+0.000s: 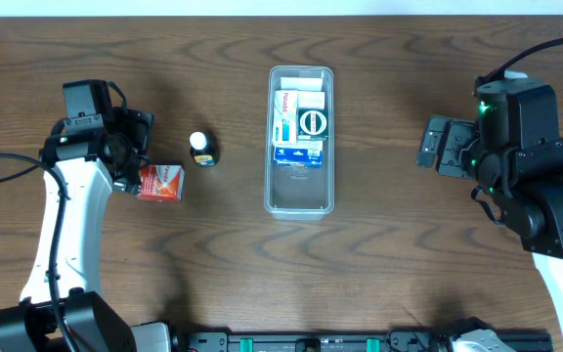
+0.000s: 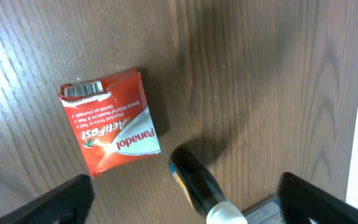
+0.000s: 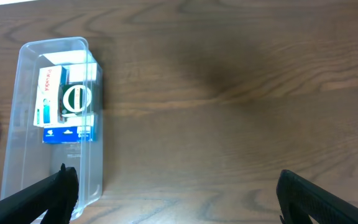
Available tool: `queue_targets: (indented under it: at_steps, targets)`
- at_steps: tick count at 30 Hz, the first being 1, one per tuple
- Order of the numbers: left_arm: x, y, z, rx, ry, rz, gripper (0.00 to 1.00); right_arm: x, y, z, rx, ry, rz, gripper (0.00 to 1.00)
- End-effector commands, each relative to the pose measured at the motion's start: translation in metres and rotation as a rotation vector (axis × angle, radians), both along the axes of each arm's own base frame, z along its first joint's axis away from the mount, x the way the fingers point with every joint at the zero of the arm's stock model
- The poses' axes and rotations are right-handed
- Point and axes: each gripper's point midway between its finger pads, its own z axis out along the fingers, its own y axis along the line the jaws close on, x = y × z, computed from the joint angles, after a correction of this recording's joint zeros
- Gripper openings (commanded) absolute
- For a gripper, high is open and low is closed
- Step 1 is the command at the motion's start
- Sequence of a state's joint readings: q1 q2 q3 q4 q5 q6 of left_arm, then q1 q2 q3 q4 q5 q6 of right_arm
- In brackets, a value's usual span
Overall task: Pack container
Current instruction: 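Reach the left gripper to the red Panadol box and grasp it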
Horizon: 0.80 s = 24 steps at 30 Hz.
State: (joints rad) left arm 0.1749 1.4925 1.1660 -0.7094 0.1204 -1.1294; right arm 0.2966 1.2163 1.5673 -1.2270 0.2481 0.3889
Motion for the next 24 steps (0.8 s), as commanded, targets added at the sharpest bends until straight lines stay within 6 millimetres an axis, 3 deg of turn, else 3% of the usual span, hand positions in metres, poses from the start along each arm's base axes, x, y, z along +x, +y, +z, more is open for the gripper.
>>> queue_targets:
  at_steps: [1,4,7,14,24]
  targets:
    - [-0.006,-0.005,-0.001,-0.056,0.032,0.05,0.81,0.0,-0.007,0.001,-0.02,-0.005,-0.015,0.99]
    - [-0.024,-0.008,-0.011,-0.127,0.121,0.19,0.81,0.0,-0.007,0.001,-0.019,-0.005,-0.015,0.99]
    - [-0.031,-0.009,-0.021,-0.144,0.178,0.223,0.82,0.0,-0.007,0.001,-0.02,-0.006,-0.015,0.99]
    - [-0.035,-0.013,-0.056,-0.171,0.3,0.232,0.95,0.0,-0.007,0.001,-0.02,-0.006,-0.015,0.99]
    - [-0.031,-0.019,-0.099,-0.22,0.402,0.249,0.96,0.0,-0.007,0.001,-0.02,-0.005,-0.015,0.99]
